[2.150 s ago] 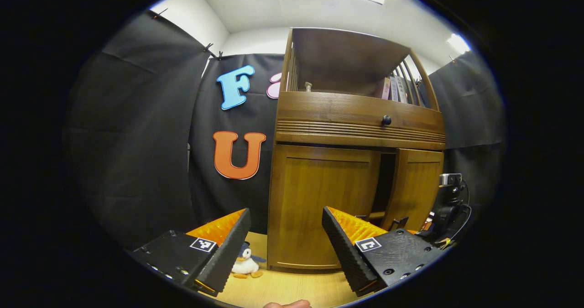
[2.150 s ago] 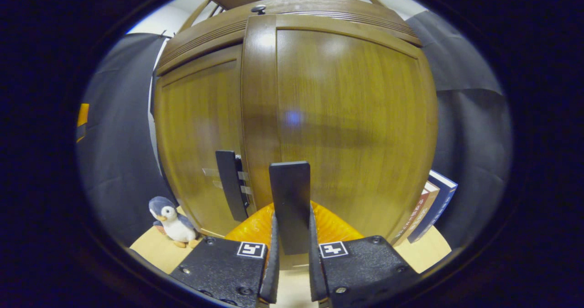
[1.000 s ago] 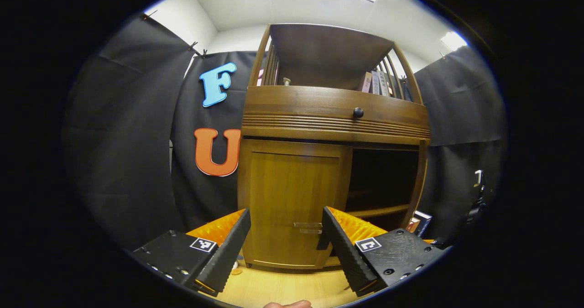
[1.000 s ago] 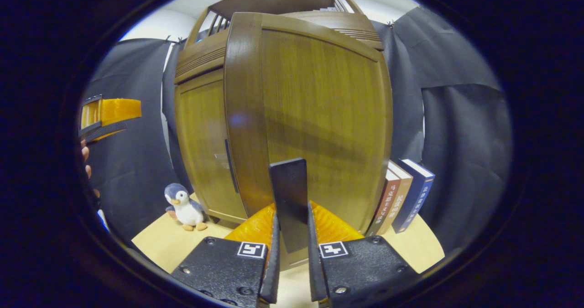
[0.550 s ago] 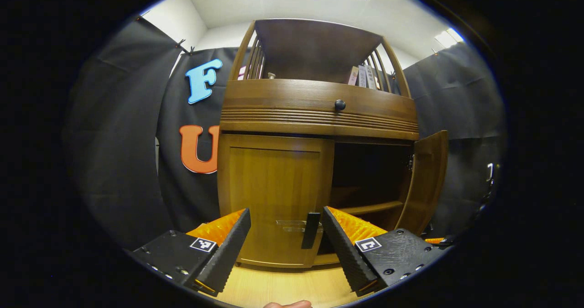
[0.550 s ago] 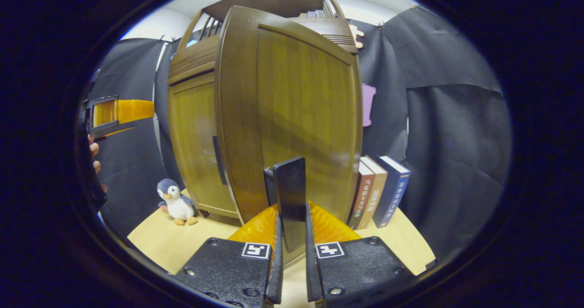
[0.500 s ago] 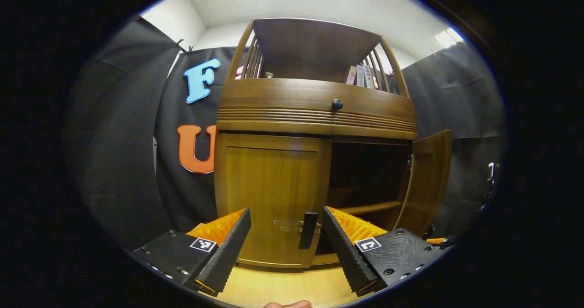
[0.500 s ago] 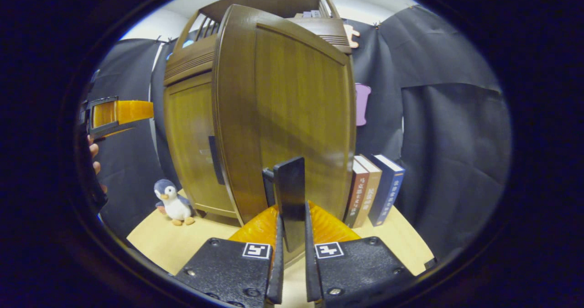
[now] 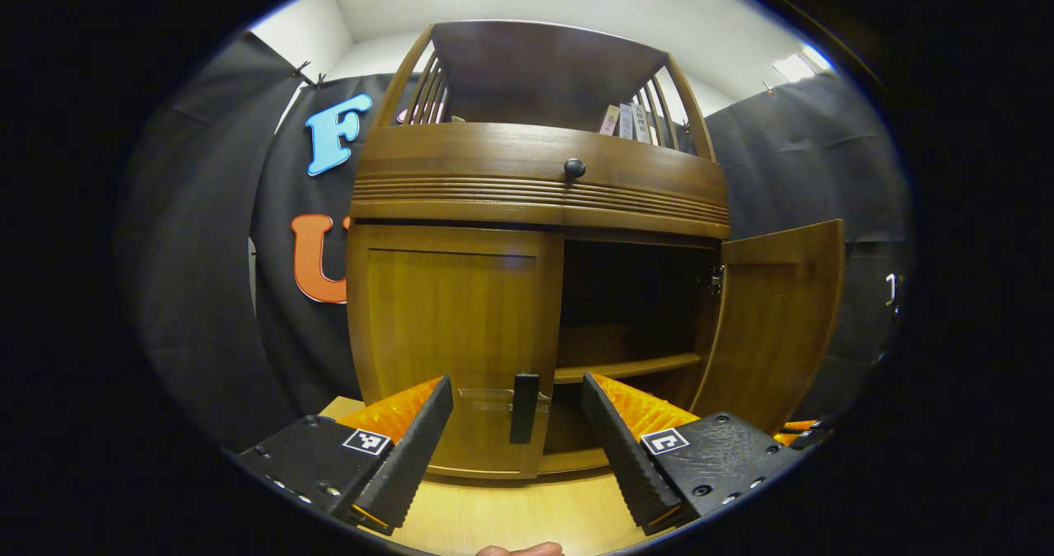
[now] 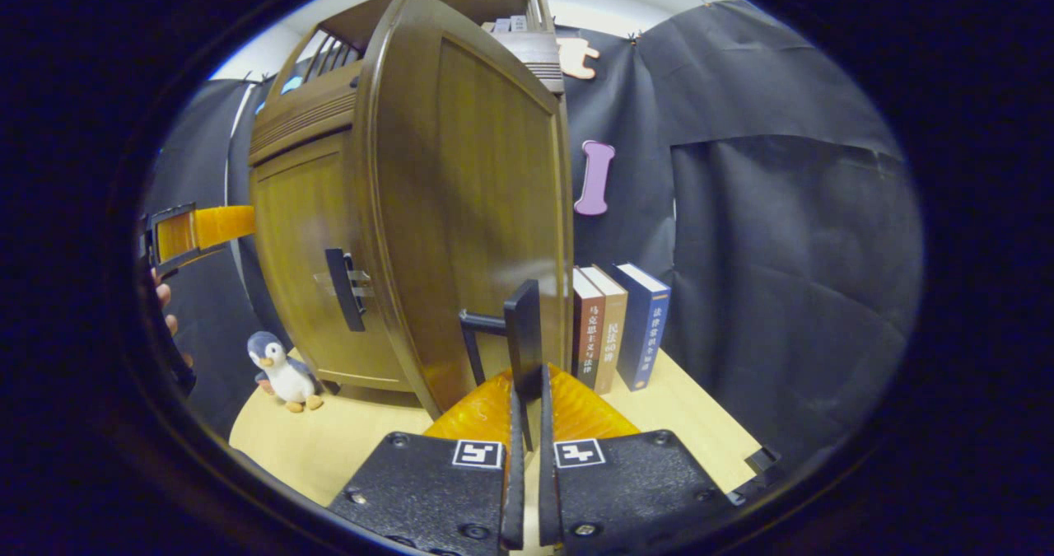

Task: Open the right door of the double-door shoe cabinet with the right hand, and open the left door with the left hand.

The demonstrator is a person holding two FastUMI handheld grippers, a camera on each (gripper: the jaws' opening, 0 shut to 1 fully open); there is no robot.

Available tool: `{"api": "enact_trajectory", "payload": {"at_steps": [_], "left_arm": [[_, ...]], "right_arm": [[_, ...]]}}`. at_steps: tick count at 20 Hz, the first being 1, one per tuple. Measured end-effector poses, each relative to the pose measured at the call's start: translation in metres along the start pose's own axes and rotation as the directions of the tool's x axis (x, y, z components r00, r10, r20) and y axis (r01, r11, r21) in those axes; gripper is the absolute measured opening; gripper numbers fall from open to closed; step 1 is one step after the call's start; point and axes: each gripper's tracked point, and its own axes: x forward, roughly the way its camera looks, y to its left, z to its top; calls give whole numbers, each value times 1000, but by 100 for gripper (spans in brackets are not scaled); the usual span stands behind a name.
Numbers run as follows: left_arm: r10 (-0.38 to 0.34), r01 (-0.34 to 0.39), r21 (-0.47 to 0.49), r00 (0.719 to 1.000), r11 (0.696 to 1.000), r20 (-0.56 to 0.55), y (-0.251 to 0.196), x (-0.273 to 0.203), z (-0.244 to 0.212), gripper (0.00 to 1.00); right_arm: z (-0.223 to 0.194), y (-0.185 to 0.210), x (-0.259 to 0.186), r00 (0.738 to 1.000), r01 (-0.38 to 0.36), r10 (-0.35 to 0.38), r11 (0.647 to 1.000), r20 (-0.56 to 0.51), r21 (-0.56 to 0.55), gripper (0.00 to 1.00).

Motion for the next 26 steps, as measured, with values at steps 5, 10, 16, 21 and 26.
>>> {"api": "enact_trajectory", "payload": {"at_steps": [5,10,16,21,26], "left_arm": [[-15,16,4,1000,1000,-10,-6,6,-5,95],[-27,27,-9,999,1000,-31,-11,8,-11,95],[-42,41,-23,998,999,-41,-16,15,-19,95],[-22,21,-16,998,1000,-55,-9,27,-28,95],[-11,5,-56,994,998,-111,-1,51,-55,95]], "right_arm": [[3,-25,-6,998,62,-61,998,-13,26,6],[2,-48,-17,996,90,-89,996,-26,28,5],[8,-81,-22,988,151,-150,986,-19,68,4],[18,-119,-36,972,235,-237,967,9,97,4],[33,-130,-53,963,249,-262,956,65,158,2]]}}
